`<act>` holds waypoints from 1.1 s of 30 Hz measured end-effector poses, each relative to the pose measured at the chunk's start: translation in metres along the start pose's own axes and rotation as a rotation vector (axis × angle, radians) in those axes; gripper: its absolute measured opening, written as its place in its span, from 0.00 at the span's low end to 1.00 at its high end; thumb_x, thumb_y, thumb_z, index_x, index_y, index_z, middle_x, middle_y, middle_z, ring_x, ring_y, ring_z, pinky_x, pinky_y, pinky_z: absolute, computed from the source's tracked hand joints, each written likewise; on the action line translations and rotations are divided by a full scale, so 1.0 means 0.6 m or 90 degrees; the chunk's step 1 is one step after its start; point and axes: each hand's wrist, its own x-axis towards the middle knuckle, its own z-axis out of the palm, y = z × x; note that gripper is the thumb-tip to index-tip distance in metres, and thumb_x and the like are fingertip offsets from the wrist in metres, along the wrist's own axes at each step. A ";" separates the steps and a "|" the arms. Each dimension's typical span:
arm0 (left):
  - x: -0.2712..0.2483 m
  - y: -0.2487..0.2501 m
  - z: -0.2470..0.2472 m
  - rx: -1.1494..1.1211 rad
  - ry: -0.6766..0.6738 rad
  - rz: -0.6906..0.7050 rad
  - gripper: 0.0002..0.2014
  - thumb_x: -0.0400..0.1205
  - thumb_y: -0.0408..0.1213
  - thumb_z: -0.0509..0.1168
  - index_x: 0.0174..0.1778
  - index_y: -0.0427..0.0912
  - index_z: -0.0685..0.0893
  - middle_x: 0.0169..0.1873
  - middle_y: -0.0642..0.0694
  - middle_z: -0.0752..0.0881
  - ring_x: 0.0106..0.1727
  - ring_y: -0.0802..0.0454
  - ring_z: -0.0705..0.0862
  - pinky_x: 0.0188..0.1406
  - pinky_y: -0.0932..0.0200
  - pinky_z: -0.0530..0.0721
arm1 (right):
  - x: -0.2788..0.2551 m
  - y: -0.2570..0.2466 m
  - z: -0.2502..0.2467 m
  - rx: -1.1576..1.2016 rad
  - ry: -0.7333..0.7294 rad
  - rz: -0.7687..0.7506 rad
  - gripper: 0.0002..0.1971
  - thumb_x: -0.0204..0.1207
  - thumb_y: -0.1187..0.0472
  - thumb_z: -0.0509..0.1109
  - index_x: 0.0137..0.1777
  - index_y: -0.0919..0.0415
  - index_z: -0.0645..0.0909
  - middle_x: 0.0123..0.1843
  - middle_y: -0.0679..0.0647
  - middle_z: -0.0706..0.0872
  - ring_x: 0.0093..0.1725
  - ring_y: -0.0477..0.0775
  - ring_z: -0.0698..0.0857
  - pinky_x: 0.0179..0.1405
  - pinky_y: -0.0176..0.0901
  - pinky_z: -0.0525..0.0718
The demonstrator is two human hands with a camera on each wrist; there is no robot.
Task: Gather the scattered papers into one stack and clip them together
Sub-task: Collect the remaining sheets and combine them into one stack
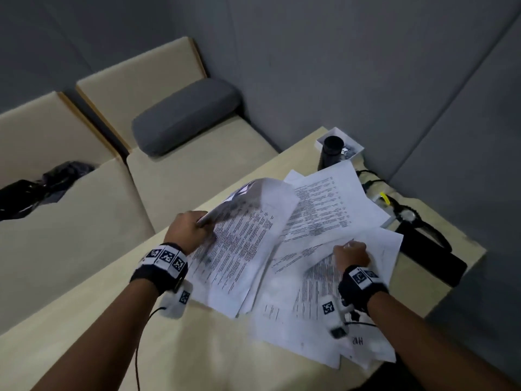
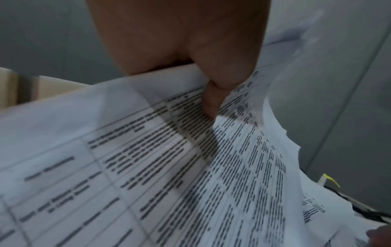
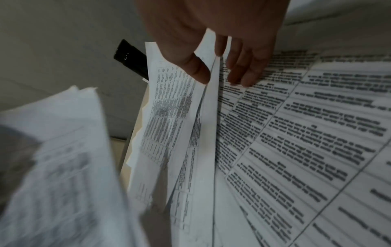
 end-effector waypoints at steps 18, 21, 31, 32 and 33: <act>0.157 0.100 0.205 0.037 -0.369 0.070 0.19 0.82 0.35 0.60 0.70 0.41 0.80 0.55 0.41 0.88 0.55 0.43 0.86 0.60 0.50 0.84 | 0.083 0.016 0.068 0.317 0.067 0.110 0.44 0.65 0.53 0.83 0.78 0.68 0.68 0.77 0.62 0.75 0.74 0.63 0.77 0.70 0.58 0.77; 0.118 0.053 0.186 -0.029 -0.332 -0.018 0.07 0.80 0.36 0.63 0.41 0.37 0.83 0.30 0.45 0.82 0.30 0.50 0.79 0.35 0.58 0.82 | 0.067 0.025 0.049 0.251 -0.023 -0.020 0.30 0.65 0.62 0.83 0.68 0.67 0.80 0.64 0.56 0.85 0.61 0.57 0.85 0.62 0.53 0.83; 0.007 -0.160 0.158 -0.204 -0.100 -0.379 0.16 0.70 0.42 0.68 0.43 0.31 0.86 0.34 0.36 0.88 0.32 0.40 0.87 0.30 0.52 0.87 | 0.010 0.078 0.017 0.058 -0.155 -0.170 0.07 0.73 0.63 0.77 0.48 0.59 0.83 0.45 0.55 0.87 0.54 0.63 0.88 0.53 0.49 0.84; -0.002 -0.183 0.167 -0.230 -0.078 -0.404 0.18 0.69 0.42 0.68 0.45 0.29 0.86 0.34 0.35 0.89 0.32 0.38 0.88 0.33 0.44 0.91 | 0.008 0.072 0.013 0.052 -0.167 -0.185 0.07 0.74 0.62 0.76 0.50 0.57 0.84 0.47 0.54 0.88 0.56 0.62 0.88 0.55 0.50 0.84; -0.018 -0.203 0.176 -0.250 -0.056 -0.433 0.16 0.70 0.41 0.68 0.45 0.29 0.86 0.36 0.32 0.90 0.34 0.35 0.90 0.35 0.38 0.91 | 0.001 0.064 0.007 0.062 -0.192 -0.200 0.07 0.75 0.62 0.76 0.51 0.54 0.84 0.50 0.52 0.89 0.57 0.60 0.88 0.58 0.53 0.84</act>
